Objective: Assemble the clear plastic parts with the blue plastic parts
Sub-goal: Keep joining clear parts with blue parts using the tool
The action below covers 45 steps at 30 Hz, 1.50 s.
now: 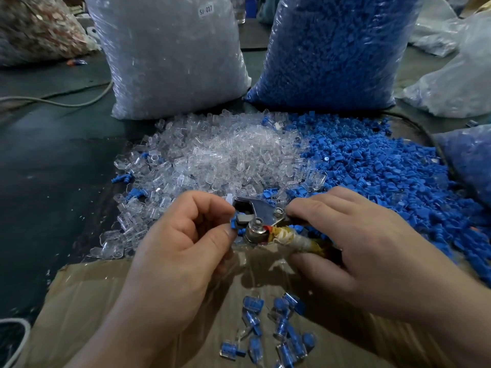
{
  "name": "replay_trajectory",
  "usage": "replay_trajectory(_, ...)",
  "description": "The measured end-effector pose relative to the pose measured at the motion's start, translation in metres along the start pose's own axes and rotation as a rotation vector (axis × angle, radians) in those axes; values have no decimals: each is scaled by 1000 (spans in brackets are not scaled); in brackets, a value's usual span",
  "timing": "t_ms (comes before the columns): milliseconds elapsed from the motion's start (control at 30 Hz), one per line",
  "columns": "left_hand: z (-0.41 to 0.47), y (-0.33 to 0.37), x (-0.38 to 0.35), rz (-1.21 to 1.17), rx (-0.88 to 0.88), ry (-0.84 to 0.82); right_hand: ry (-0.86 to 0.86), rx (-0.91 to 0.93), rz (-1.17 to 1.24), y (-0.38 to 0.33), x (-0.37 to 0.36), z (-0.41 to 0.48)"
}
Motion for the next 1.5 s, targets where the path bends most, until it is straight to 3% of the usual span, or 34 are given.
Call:
replay_trajectory(333,0,-9,5,8,-12,-35,55,1,-42,-3,-2,1)
replay_trajectory(1100,-1,-2,3,35,-147,-52,-11,-26,-107,-6,2,0)
replay_trajectory(1500,-3,-2,2,66,-133,-35,-3,-19,-208,-10,-1,2)
Point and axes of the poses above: each hand's wrist, its own z-axis towards the middle knuckle, its own x-axis out of the back of the hand, y = z × x, the point moved 1 cm from there along z, towards the middle knuckle, and after that the axes turned 3 degrees about -x, right-handed, at the moved point
